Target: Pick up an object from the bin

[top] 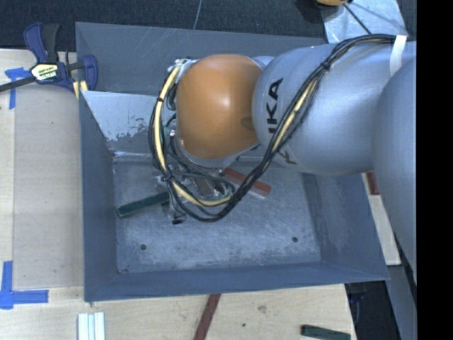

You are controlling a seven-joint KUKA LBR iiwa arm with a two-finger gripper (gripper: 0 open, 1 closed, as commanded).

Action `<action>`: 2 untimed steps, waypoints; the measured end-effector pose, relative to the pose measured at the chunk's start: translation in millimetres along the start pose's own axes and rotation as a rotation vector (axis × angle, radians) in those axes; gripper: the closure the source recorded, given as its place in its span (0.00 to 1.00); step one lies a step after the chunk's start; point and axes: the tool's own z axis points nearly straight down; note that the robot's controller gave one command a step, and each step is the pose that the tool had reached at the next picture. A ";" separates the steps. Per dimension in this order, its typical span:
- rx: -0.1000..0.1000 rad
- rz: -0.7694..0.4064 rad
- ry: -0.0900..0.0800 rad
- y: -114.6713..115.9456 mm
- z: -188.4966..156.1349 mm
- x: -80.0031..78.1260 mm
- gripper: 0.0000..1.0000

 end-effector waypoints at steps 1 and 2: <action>0.000 0.000 0.000 0.0 0.0 0.0 1.00; 0.000 0.001 0.000 -0.1 0.0 0.0 1.00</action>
Offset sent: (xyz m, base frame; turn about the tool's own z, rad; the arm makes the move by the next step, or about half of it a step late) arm 0.0000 0.0000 0.0000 0.0000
